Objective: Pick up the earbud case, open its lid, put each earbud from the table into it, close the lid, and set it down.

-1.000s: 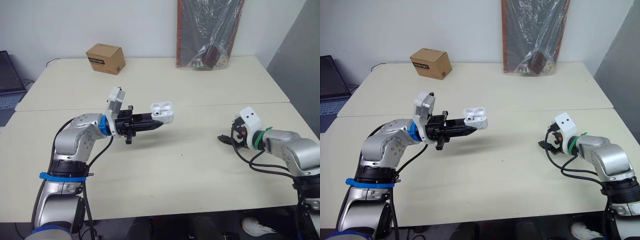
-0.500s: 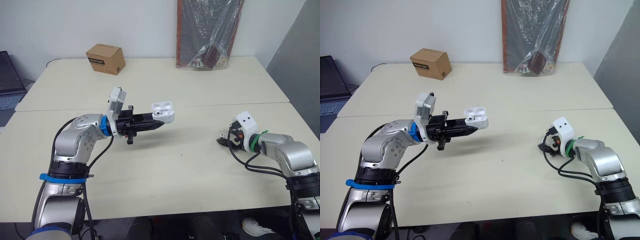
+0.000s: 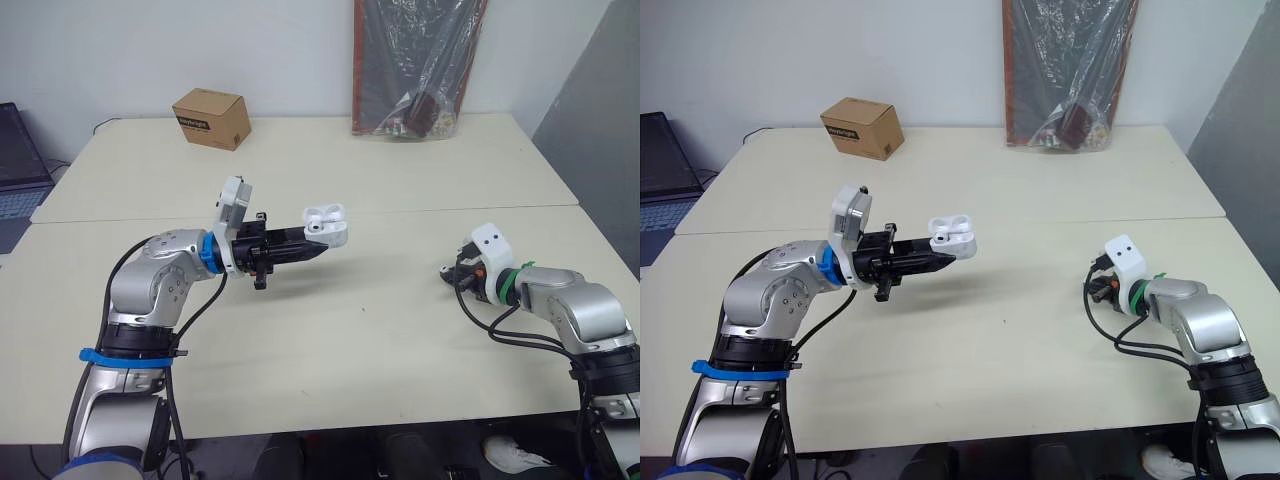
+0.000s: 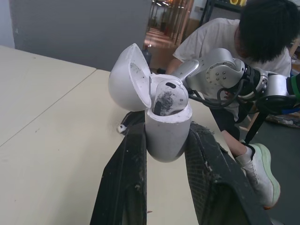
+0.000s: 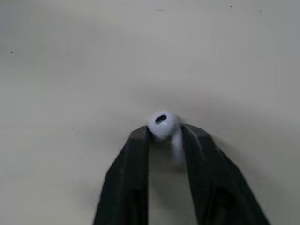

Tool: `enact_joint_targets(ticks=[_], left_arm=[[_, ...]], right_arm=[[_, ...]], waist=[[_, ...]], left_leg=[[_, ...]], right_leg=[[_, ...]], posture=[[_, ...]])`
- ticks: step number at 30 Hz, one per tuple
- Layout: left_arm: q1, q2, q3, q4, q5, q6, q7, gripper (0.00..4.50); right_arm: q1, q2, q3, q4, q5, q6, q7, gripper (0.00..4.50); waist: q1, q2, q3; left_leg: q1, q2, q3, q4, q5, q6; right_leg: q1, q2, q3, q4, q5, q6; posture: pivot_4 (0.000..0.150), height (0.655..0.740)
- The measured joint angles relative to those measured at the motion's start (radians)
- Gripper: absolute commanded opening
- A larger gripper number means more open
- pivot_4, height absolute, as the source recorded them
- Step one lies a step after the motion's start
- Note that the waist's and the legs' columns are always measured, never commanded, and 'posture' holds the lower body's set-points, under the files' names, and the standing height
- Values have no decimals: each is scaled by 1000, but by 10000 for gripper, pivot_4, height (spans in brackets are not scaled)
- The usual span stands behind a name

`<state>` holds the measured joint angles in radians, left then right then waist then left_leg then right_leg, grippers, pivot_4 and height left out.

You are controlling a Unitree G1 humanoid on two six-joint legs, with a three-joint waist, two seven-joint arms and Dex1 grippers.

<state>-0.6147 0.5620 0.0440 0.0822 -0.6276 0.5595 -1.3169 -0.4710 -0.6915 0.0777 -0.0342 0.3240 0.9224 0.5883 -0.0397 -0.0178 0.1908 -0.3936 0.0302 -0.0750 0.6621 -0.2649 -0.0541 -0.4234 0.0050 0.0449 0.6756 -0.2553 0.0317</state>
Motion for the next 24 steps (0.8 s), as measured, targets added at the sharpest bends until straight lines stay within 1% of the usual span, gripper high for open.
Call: enact_joint_targets(ticks=[4, 8, 15, 18, 21, 24], left_arm=[[1, 0, 0, 0, 0, 0, 0, 7913], [2, 0, 0, 0, 0, -1, -1, 7913], [2, 1, 0, 2, 0, -2, -7, 7913], [10, 9, 0, 0, 0, 3, -20, 7913], [24, 30, -5, -3, -2, 24, -35, 7913], [28, 52, -12, -20, -6, 43, -57, 7913]], right_arm=[[-1, -1, 0, 2, -9, -1, 12, 6206], [0, -36, 27, -5, -28, -27, 67, 6206], [14, -144, 132, -113, -39, -145, 282, 6206], [8, -196, 214, -150, -72, -221, 394, 6206], [-26, -212, 293, -139, -128, -305, 479, 6206], [-69, -214, 341, -80, -198, -390, 536, 6206]], waist=[[0, 0, 0], [1, 0, 0], [1, 0, 0], [1, 0, 0], [-2, 0, 0], [-1, 0, 0]], left_leg=[[0, 0, 0, 0, 0, 0], [0, 0, 0, 0, 0, 0], [0, 0, 0, 0, 0, 0], [1, 0, 0, 0, 0, 0], [1, 0, 0, 1, 0, 0], [1, 0, 0, 1, 0, 0]], right_leg=[[0, 0, 0, 0, 0, 0], [0, 0, 0, 0, 0, 0], [0, 0, 0, 0, 0, 0], [1, 0, 0, 0, 0, 1], [1, 0, 0, 0, 0, 1], [1, 0, 0, 1, 0, 1]], posture=[[1500, 7400], [1500, 7400], [1500, 7400], [1500, 7400], [1500, 7400], [1500, 7400]])
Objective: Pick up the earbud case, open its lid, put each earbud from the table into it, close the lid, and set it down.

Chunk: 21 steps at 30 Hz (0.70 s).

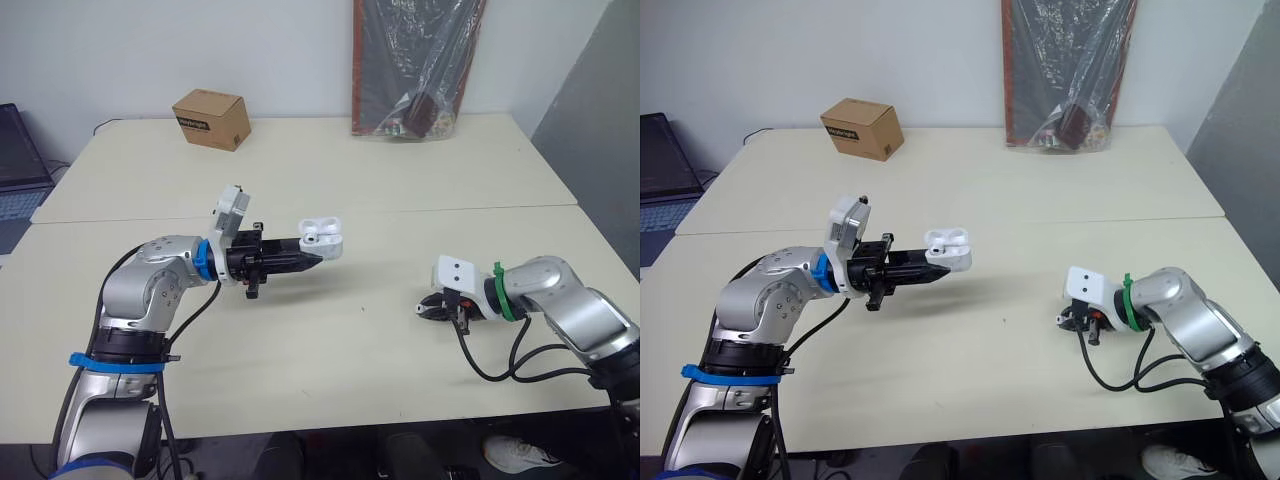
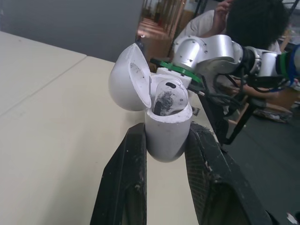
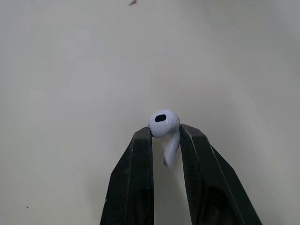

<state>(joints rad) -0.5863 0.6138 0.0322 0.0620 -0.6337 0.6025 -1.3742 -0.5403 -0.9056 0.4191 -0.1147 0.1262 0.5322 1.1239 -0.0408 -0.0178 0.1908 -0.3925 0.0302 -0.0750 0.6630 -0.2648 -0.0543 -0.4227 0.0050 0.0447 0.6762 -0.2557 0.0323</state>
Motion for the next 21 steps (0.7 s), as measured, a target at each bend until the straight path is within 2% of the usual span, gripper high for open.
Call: enact_joint_targets(ticks=[8, 11, 17, 21], left_arm=[[9, 12, -4, -12, 0, -1, -14, 7913], [9, 11, -4, -12, 0, -4, -13, 7913], [9, 6, -4, -12, 0, -26, -13, 7913], [9, 5, -6, -10, 6, -60, -21, 7913]], right_arm=[[-40, 11, 17, 96, -76, -125, 78, 6206], [-40, 13, 14, 100, -88, -134, 85, 14635], [-40, 12, -5, 91, -112, -102, 94, 35738], [-39, 4, -6, 25, -112, 39, 106, 35738]], waist=[[5, 0, 0], [6, 0, 0], [8, 0, 0], [9, 0, 0]], left_leg=[[0, 0, 0, 0, 0, 0], [1, 0, 0, 0, 0, 0], [1, 0, 0, 0, 0, 0], [1, 0, 0, 0, 0, 0]], right_leg=[[0, 0, 0, 0, 0, 0], [1, 0, 0, 1, 0, -1], [1, 0, 0, 1, 1, -1], [1, 0, 0, 1, 1, -2]], posture=[[1500, 7400], [1500, 7400], [1500, 7400], [1500, 7400]])
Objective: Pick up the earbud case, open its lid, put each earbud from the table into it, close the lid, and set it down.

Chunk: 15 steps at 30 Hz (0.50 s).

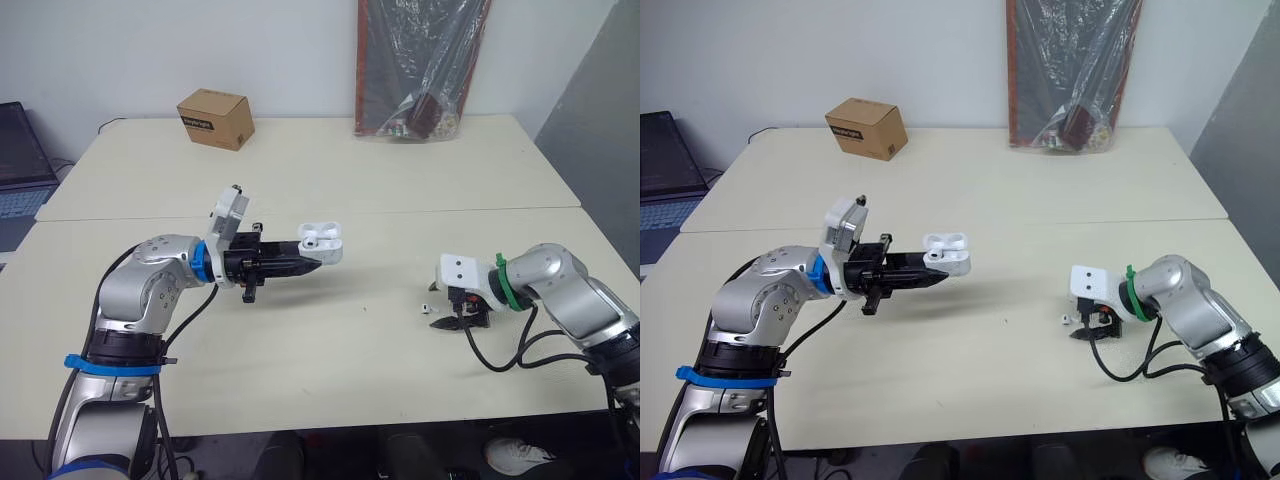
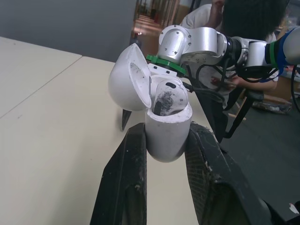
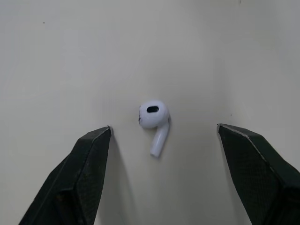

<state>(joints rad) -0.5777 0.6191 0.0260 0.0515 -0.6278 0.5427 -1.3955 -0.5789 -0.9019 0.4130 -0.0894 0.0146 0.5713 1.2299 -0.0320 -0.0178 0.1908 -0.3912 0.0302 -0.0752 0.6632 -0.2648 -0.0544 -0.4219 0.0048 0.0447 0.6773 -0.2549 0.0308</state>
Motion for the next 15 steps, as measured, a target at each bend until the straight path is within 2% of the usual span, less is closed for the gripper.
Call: enact_joint_targets(ticks=[6, 15], left_arm=[[0, 0, -2, 18, 11, -29, -13, 7913], [-10, -25, -22, 32, 16, -47, -12, 7913]], right_arm=[[-15, -2, 34, -143, -29, 289, -29, 35738], [-219, 35, 233, -195, -54, 626, -72, 35738]], waist=[[-1, 0, 0], [-2, 0, 0]], left_leg=[[1, 0, 0, 0, 0, 0], [1, 0, 0, 0, 0, 0]], right_leg=[[0, 0, 0, 1, -1, 1], [0, 0, 0, 1, 0, 1]], posture=[[1500, 7400], [1500, 7400]])
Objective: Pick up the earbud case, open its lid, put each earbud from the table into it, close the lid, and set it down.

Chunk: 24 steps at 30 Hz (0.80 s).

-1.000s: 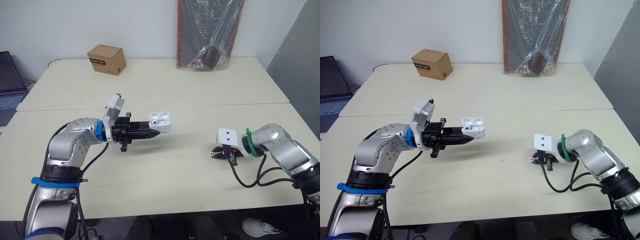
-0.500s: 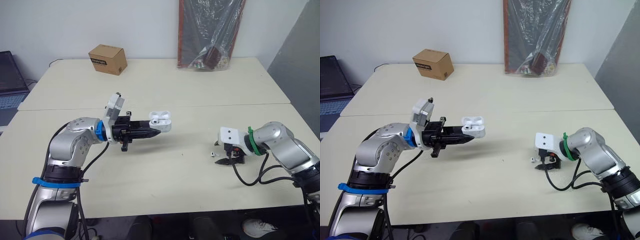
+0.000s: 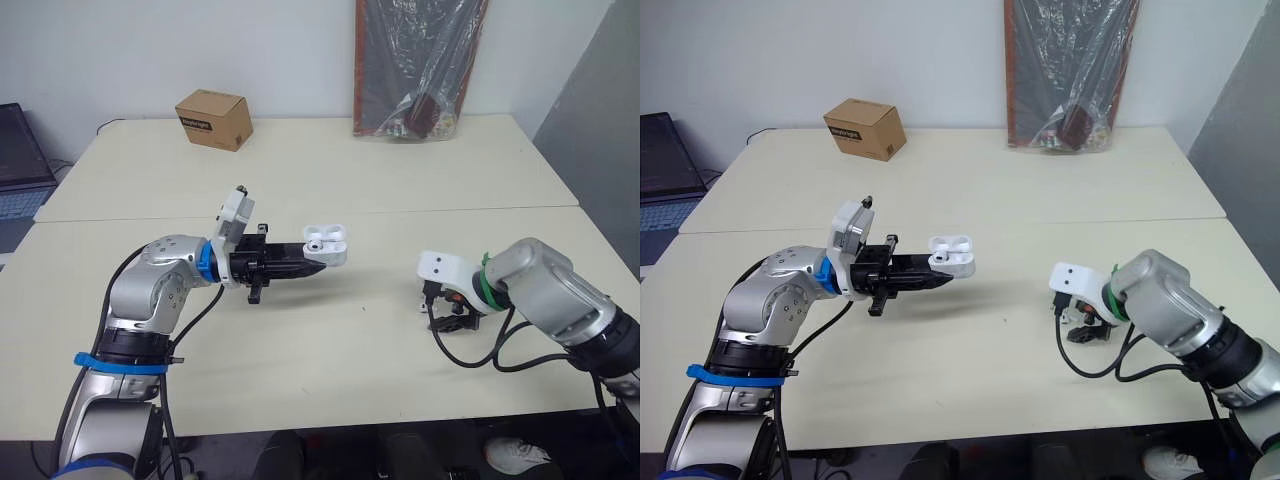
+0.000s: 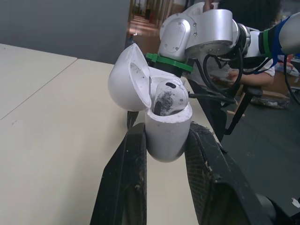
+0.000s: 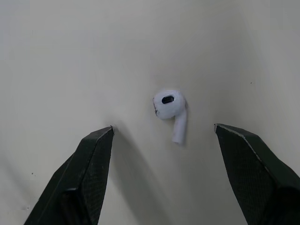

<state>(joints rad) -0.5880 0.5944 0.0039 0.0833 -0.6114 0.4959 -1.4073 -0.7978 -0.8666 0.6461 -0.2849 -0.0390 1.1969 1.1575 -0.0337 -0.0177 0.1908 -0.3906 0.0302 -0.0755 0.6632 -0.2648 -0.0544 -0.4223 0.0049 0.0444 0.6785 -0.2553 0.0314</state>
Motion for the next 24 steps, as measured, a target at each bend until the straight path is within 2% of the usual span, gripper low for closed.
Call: enact_joint_targets(ticks=[8, 15, 24], left_arm=[[-2, -11, 0, 0, 0, -1, 12, 7913], [9, -13, 0, -3, -1, -1, 24, 7913], [9, -22, 0, -3, 0, -3, 30, 7913]], right_arm=[[-177, 21, 179, 37, 0, 88, -2, 35738], [-194, 24, 243, 36, 15, 117, -10, 35738], [-205, 68, 241, 41, 33, 187, -75, 35738]], waist=[[0, 0, 0], [0, 0, 0], [-8, -1, 0]], left_leg=[[-1, 0, 0, 0, 0, 0], [-1, 0, 0, 0, 0, 0], [1, 0, 0, 0, 0, 0]], right_leg=[[0, 0, 0, 0, 0, -1], [-1, 0, 0, 0, 0, 0], [0, 0, 0, 1, 0, 0]], posture=[[1500, 7400], [1500, 7400], [1500, 7400]])
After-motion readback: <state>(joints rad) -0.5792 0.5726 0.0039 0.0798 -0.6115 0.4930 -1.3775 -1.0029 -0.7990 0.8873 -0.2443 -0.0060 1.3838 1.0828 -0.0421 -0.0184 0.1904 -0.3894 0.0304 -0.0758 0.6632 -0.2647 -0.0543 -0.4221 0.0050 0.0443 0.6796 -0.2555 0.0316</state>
